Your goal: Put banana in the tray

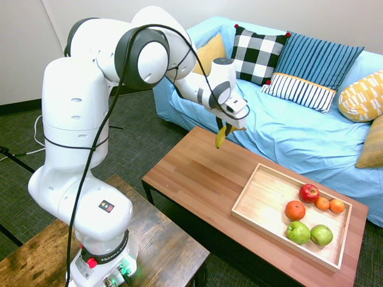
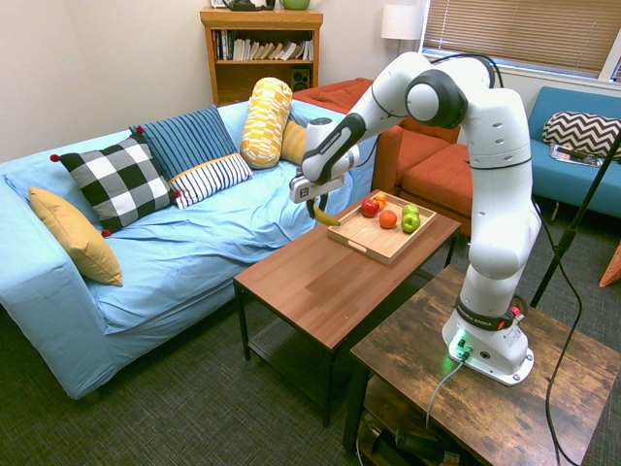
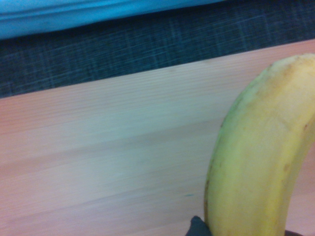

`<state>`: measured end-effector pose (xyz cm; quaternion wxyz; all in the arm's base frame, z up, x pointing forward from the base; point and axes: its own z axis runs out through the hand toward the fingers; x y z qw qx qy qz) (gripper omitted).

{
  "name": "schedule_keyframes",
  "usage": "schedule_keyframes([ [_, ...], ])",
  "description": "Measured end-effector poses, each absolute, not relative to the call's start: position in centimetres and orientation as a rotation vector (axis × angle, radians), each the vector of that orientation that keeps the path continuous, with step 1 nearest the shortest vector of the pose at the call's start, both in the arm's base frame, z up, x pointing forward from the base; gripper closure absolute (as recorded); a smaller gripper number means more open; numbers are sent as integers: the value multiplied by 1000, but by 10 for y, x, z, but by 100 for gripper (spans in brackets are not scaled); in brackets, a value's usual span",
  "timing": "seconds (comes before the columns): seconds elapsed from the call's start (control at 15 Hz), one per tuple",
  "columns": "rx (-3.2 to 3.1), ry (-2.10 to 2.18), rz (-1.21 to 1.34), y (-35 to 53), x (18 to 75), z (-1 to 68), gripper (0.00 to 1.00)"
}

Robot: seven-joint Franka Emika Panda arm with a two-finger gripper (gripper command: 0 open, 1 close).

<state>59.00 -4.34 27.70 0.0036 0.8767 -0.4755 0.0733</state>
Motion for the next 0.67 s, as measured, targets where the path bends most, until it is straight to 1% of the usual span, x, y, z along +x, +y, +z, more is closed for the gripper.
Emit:
schedule_keyframes([
  [0.13, 2707, -1562, 201, -100, 577, 273, 100],
  [0.27, 2677, -1619, 146, -145, 564, 254, 100],
  [0.67, 2563, -1760, 69, -213, 552, 160, 100],
])
